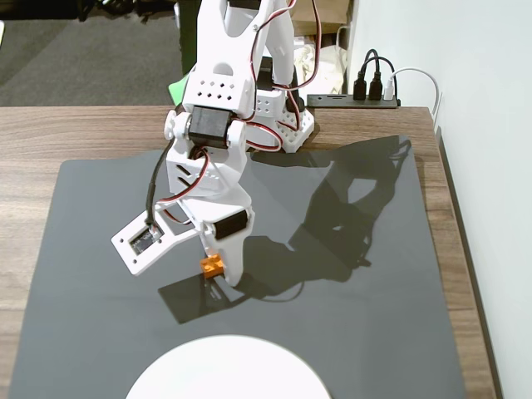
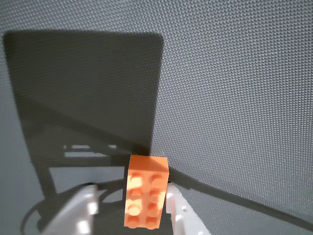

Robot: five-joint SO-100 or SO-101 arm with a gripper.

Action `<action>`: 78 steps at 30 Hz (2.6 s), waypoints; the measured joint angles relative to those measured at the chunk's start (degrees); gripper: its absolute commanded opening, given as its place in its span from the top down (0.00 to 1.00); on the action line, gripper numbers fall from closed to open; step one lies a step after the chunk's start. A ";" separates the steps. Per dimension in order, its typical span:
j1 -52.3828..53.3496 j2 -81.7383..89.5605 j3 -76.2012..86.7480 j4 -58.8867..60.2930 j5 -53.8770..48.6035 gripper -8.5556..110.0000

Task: Grasp a lego block and put it on the plate.

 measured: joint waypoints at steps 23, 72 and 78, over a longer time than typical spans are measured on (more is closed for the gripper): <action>0.00 1.05 1.32 -0.35 -4.66 0.87; -3.96 10.46 -5.27 -21.09 -48.69 0.88; -4.48 3.78 -14.68 -22.41 -47.46 0.88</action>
